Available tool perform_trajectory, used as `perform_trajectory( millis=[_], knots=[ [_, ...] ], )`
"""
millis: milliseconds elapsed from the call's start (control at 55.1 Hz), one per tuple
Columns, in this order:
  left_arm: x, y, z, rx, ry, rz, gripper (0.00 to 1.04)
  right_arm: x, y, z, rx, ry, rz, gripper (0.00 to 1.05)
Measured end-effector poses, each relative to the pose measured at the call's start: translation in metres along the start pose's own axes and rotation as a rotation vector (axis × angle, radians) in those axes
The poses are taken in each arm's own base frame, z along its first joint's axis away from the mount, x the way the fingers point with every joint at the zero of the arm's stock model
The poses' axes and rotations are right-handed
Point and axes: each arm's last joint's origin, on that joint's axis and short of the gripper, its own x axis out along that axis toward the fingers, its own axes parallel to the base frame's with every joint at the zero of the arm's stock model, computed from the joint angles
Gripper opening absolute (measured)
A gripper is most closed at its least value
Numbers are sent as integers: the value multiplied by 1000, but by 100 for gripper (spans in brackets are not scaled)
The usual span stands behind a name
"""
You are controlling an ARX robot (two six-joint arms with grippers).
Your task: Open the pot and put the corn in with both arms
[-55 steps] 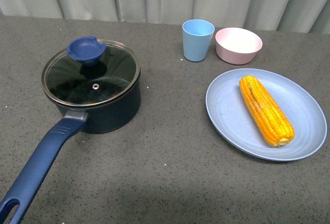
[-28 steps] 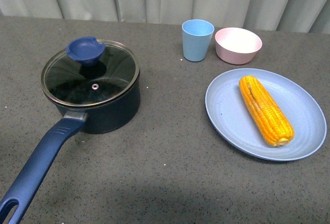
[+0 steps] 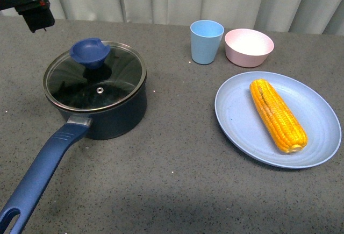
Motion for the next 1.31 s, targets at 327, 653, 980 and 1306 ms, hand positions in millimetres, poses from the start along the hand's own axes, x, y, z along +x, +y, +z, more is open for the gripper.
perform_trajectory(
  millis=[327,653,980,1306],
  knots=[
    [19,-36,-22,92,68,-129,98,0,0,0,0,0,0,96],
    [31,-44,-50,141,136,-134,98,0,0,0,0,0,0,96],
    [31,-47,-53,161,135,-147,96,0,0,0,0,0,0,96],
    [28,-51,-51,170,135,-177,62,0,0,0,0,0,0,96]
  ],
)
